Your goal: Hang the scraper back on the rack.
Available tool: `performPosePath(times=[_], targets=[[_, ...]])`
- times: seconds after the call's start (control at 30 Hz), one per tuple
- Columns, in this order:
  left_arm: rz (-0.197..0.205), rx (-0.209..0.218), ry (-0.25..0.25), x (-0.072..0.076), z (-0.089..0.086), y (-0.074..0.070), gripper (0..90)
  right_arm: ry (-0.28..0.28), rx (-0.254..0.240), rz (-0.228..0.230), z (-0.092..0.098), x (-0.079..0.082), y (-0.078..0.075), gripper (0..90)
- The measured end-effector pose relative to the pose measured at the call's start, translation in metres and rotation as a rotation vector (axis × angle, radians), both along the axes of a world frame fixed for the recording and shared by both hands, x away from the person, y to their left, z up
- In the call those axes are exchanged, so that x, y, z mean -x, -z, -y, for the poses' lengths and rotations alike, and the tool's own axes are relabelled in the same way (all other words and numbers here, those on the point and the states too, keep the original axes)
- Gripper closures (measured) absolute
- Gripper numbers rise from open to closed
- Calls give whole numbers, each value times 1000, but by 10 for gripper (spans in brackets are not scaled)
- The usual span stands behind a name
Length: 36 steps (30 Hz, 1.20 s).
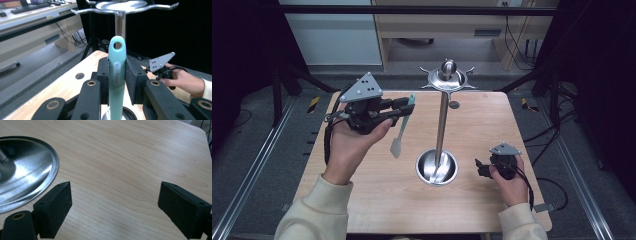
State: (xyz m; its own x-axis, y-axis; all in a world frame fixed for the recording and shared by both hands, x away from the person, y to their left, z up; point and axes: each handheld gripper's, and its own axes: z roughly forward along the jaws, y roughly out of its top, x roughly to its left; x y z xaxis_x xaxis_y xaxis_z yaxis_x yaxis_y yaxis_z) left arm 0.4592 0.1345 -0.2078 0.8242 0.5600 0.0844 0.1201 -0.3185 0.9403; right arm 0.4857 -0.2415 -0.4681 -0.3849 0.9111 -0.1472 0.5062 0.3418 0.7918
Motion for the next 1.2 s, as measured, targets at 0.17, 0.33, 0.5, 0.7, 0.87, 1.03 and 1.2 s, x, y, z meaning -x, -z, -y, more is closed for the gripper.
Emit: performPosePath(times=[0.17, 0.33, 0.5, 0.7, 0.87, 1.03, 1.2], targets=[[8, 8, -5, 0, 1, -3, 742, 1, -7, -3, -1, 0, 1, 122], [9, 28, -16, 0, 0, -5, 742, -2, -5, -2, -1, 0, 1, 122], [15, 41, -25, 1, -2, -7, 742, -2, -2, -4, -1, 0, 1, 121], [20, 55, -28, 1, -3, -11, 742, 1, -6, -7, -1, 0, 1, 121], [17, 60, -25, 1, -2, -10, 741, -1, -7, -7, -1, 0, 1, 121], [18, 52, -21, 0, 2, -10, 741, 3, -10, -5, 0, 0, 0, 121], [18, 64, -22, 0, 2, -10, 741, 1, -6, -1, 0, 0, 0, 121]])
